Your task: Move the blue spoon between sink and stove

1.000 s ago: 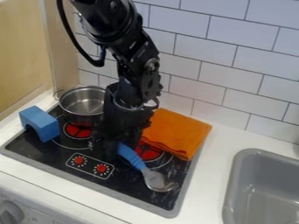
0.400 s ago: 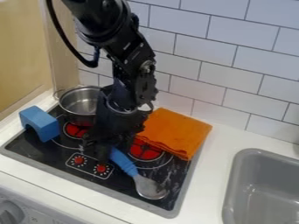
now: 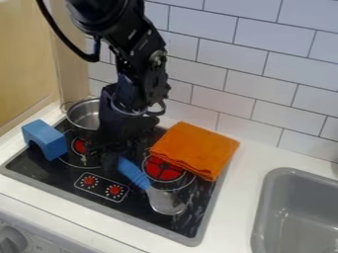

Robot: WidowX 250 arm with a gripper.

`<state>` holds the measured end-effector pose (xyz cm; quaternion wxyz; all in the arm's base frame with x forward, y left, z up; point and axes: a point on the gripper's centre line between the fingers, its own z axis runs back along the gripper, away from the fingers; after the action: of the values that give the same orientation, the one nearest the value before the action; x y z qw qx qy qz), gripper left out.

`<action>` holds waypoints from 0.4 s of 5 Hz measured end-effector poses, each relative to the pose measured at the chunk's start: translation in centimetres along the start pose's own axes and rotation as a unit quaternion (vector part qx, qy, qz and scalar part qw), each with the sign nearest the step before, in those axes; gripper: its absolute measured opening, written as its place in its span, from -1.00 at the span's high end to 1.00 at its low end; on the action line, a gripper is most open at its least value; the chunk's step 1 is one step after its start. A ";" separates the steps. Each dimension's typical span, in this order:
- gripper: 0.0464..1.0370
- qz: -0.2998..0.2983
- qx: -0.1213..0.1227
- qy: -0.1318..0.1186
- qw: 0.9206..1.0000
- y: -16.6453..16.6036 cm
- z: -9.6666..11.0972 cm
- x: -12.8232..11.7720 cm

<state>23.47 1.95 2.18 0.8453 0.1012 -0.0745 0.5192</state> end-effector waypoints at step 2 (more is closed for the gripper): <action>0.20 -0.042 -0.040 -0.026 0.998 -3.0 2.3 0.4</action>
<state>26.33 0.41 4.18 0.8678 0.0835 -0.1126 0.4767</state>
